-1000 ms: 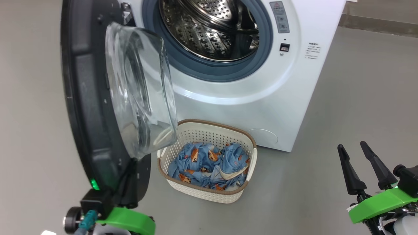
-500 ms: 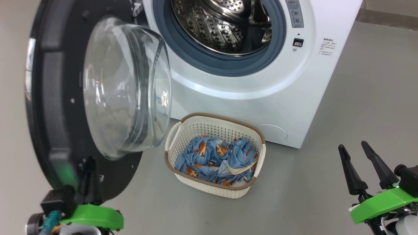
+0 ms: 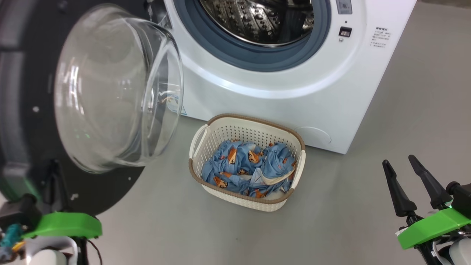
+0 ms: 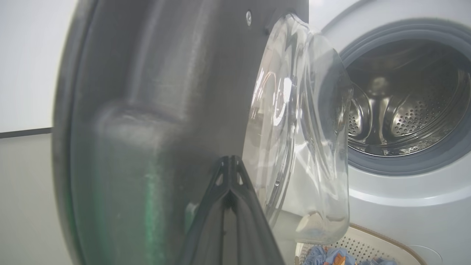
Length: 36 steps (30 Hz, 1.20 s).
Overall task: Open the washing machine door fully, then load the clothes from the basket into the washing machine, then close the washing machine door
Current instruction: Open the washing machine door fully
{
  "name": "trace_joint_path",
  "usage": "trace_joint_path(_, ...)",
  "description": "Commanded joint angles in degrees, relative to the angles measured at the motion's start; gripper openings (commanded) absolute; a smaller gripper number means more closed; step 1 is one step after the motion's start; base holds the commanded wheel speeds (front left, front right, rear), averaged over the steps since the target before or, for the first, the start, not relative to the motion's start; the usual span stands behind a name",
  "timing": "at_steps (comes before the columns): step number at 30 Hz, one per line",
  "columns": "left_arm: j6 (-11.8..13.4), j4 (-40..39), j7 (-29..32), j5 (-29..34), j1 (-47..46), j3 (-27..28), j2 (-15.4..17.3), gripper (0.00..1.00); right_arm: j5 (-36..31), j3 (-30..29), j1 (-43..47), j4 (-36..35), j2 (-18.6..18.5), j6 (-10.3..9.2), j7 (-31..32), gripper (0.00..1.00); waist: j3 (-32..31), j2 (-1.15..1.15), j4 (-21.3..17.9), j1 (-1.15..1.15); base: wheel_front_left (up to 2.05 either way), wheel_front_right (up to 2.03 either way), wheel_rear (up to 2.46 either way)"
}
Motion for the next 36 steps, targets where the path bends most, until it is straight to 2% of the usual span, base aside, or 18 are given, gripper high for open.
trace_joint_path(1,0.7,-0.8,-0.4,0.7,-3.0,3.8,3.0,0.00,-0.6,1.0,-2.0,-1.6,-1.6,0.30,-0.7,1.00,1.0,0.00,0.0,0.00,0.00,0.00,0.00)
trace_joint_path(12,0.1,3.4,-0.4,2.3,-7.8,11.1,4.0,0.00,-0.5,1.3,-4.1,-1.8,-3.4,0.30,-0.7,1.00,4.8,0.00,0.2,0.00,0.00,0.00,0.00)
trace_joint_path(18,-1.0,7.4,-0.4,3.6,-10.7,15.2,5.3,0.00,-0.4,1.8,-5.4,-2.0,-4.4,0.30,-0.7,1.00,7.1,0.00,0.4,0.00,0.00,0.00,0.00)
trace_joint_path(36,-2.8,16.9,-0.4,7.1,-20.6,23.2,7.9,0.00,0.2,3.4,-9.6,-2.6,-8.7,0.30,-0.7,1.00,13.3,0.00,0.6,0.00,0.00,0.00,0.00)
